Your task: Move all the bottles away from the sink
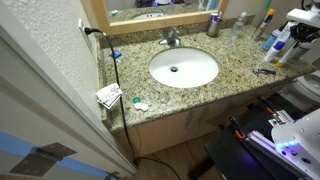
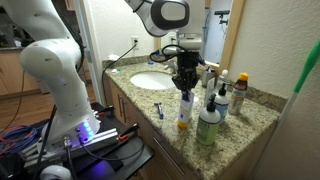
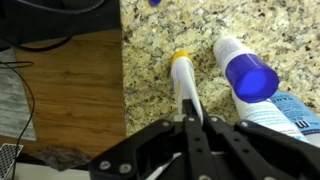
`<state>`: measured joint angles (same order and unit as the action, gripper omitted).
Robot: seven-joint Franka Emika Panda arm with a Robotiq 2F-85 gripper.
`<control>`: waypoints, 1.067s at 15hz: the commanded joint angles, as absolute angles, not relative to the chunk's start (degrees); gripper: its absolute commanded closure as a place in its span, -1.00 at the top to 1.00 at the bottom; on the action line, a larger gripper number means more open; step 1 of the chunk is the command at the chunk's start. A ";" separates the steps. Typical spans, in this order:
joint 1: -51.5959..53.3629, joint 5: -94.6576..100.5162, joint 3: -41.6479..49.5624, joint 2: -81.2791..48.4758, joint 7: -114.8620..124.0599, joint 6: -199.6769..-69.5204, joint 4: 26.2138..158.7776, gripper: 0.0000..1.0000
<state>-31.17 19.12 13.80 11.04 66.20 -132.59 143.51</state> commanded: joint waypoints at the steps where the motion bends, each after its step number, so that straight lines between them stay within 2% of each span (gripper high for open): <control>1: -30.77 21.76 15.84 12.65 69.30 -137.78 147.71 -0.99; 5: -30.99 25.18 15.60 12.32 72.81 -139.96 149.34 -0.99; 6: -30.75 25.32 15.45 12.11 72.86 -138.63 149.08 -0.45; 8: -30.43 25.17 15.63 11.70 72.87 -136.99 148.61 -0.31; 16: -29.73 22.46 16.46 14.84 73.39 -139.90 150.34 0.80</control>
